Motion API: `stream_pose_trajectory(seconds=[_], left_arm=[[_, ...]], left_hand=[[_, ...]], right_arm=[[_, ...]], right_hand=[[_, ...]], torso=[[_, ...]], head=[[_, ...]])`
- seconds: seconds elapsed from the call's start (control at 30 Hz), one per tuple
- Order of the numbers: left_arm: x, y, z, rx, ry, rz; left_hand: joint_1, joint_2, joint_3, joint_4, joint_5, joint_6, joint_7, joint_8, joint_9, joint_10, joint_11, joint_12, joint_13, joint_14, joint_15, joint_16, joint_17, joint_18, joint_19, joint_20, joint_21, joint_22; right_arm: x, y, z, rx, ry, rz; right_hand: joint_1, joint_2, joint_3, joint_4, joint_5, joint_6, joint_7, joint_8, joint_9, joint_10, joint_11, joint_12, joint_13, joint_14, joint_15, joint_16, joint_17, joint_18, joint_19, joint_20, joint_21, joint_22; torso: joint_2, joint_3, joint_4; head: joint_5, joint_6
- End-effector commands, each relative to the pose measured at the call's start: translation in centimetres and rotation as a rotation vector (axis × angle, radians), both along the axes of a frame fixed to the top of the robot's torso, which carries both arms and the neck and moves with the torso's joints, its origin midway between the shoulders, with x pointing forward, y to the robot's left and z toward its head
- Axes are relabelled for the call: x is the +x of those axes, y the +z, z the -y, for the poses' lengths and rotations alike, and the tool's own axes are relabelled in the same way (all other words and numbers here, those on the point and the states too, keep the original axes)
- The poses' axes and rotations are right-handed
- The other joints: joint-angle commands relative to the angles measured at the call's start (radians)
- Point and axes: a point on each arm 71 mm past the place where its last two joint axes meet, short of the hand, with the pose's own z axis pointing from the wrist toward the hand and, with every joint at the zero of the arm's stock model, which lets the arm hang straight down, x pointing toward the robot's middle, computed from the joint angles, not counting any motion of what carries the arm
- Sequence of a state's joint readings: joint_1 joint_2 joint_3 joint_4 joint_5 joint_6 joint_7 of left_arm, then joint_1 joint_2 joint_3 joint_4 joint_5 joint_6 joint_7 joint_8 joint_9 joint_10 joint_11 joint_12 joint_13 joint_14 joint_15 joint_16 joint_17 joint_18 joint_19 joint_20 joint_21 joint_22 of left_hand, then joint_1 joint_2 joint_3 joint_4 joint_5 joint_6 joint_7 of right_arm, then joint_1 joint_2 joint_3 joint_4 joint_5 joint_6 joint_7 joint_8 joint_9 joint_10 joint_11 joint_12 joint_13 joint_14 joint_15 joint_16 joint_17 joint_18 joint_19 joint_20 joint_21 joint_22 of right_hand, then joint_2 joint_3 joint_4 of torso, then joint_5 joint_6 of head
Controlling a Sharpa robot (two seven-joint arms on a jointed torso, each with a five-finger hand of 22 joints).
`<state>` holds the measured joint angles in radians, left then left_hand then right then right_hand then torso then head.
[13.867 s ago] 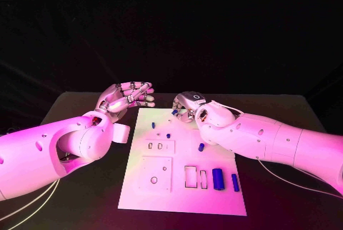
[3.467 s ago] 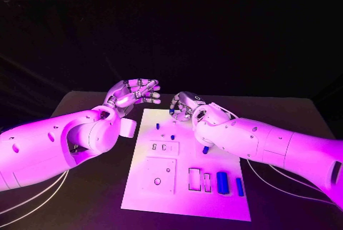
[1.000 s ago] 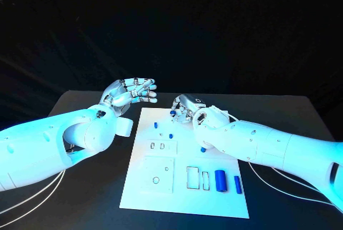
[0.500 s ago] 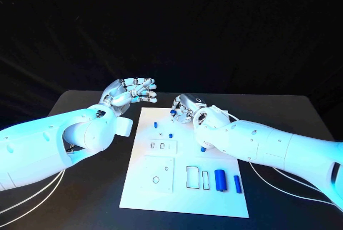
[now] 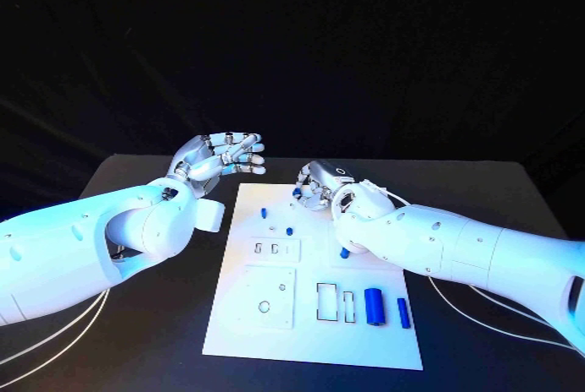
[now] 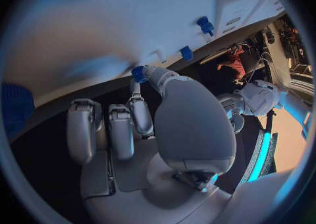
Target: Assemble the parts on the task board
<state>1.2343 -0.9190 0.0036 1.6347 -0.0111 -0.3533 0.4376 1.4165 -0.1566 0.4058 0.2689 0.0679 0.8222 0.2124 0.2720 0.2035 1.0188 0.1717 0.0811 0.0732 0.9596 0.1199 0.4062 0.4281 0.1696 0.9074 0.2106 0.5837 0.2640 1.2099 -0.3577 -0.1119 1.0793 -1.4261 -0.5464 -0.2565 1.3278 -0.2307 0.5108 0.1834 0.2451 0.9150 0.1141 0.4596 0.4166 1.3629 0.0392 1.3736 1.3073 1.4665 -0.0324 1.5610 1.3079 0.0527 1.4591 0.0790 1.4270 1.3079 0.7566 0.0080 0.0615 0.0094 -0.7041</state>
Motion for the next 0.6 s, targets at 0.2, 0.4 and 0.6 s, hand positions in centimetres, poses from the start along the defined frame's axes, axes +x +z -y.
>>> stream_pose_trajectory(seconds=[0.2, 0.4, 0.6], left_arm=[[0.05, 0.17, 0.09, -0.011, -0.015, 0.007], [0.06, 0.16, 0.08, -0.011, -0.015, 0.007], [0.08, 0.15, 0.07, -0.011, -0.015, 0.006]], left_hand=[[-0.006, 0.0, 0.007, 0.001, -0.006, -0.006, 0.02, -0.003, 0.002, 0.001, 0.005, -0.005, 0.0, -0.009, 0.001, 0.005, 0.001, 0.01, -0.006, 0.002, 0.005, 0.001], [-0.007, 0.0, 0.007, 0.002, -0.006, -0.006, 0.02, -0.004, 0.002, 0.001, 0.005, -0.006, 0.0, -0.01, 0.002, 0.004, 0.002, 0.01, -0.007, 0.002, 0.006, 0.001], [-0.007, 0.0, 0.007, 0.002, -0.006, -0.006, 0.02, -0.004, 0.002, 0.001, 0.005, -0.006, 0.0, -0.01, 0.002, 0.004, 0.002, 0.01, -0.007, 0.002, 0.006, 0.001]], right_arm=[[0.0, -0.17, 0.23, -0.025, -0.007, -0.008], [-0.01, -0.21, 0.19, -0.022, -0.001, -0.01], [-0.06, -0.13, 0.13, -0.009, 0.007, -0.002]], right_hand=[[-0.015, -0.002, 0.0, 0.006, 0.001, 0.003, 0.002, -0.003, -0.002, -0.004, -0.001, -0.007, 0.023, 0.101, 0.005, 0.005, 0.248, -0.013, 0.013, 0.002, -0.001, 0.142], [-0.023, -0.01, 0.0, 0.009, 0.002, -0.014, 0.009, -0.018, -0.011, -0.006, 0.004, -0.01, 0.02, 0.1, 0.008, 0.004, 0.245, -0.012, 0.011, 0.004, -0.005, 0.139], [-0.052, -0.043, -0.045, 0.024, -0.001, -0.105, 0.047, -0.118, -0.062, -0.025, 0.039, -0.024, 0.007, 0.099, 0.038, 0.002, 0.24, -0.01, 0.005, 0.03, -0.016, 0.135]], torso=[[0.0, 0.0005, 0.0025], [0.001, -0.0001, 0.0006], [0.001, -0.0001, 0.0025]], head=[[-0.003, -0.001], [-0.003, -0.001], [-0.005, 0.0]])
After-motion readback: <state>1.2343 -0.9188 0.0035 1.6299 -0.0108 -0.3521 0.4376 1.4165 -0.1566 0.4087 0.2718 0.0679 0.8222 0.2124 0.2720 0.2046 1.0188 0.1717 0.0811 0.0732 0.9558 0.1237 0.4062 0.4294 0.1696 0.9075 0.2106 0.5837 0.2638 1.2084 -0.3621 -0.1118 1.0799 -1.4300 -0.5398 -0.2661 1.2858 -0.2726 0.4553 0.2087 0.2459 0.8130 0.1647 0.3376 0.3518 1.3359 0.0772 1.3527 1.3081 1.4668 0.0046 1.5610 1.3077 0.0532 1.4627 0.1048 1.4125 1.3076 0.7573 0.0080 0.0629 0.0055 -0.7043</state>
